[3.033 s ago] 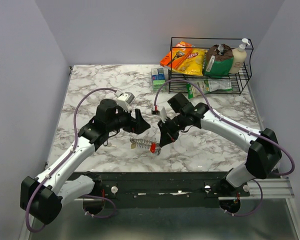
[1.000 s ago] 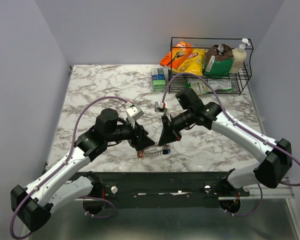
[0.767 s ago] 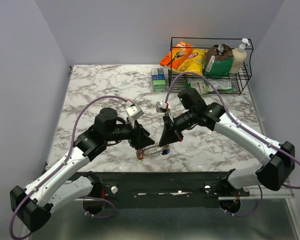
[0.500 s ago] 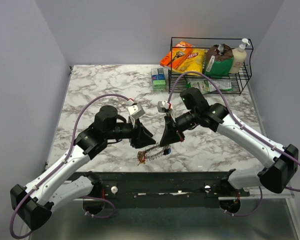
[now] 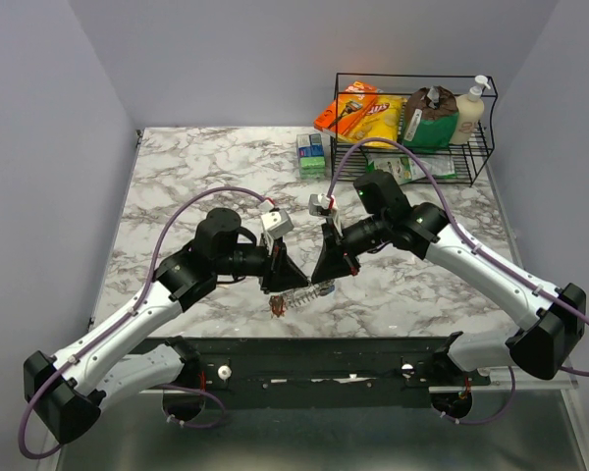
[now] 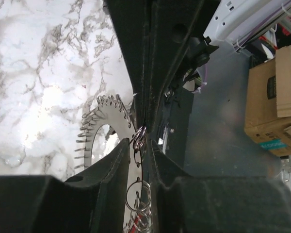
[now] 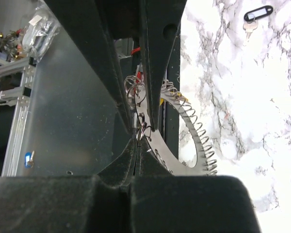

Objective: Put the keys on the keyring

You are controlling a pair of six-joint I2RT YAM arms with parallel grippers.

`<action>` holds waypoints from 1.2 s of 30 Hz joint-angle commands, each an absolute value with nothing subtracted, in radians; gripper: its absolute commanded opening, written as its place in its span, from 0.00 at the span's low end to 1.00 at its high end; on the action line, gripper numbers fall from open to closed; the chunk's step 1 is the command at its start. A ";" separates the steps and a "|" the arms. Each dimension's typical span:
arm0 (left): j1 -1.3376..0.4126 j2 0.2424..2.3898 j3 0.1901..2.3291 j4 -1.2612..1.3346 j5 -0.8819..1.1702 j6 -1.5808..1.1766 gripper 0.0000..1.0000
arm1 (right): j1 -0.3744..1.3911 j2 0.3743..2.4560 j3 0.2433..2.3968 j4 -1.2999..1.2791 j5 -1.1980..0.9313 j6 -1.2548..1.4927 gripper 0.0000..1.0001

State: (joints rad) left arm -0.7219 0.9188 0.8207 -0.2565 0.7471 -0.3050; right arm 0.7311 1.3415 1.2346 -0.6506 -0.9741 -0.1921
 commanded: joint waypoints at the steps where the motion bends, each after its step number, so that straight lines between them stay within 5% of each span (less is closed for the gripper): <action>1: -0.730 0.928 0.853 -0.267 0.750 -0.296 0.15 | 0.724 1.330 1.239 -0.581 -0.936 -0.147 0.00; 3: -0.730 0.927 0.857 -0.276 0.741 -0.296 0.00 | 0.723 1.335 1.236 -0.577 -0.930 -0.137 0.00; 36: -0.730 0.653 0.765 -0.270 0.575 -0.156 0.00 | 0.693 1.331 1.181 -0.448 -0.948 -0.048 0.00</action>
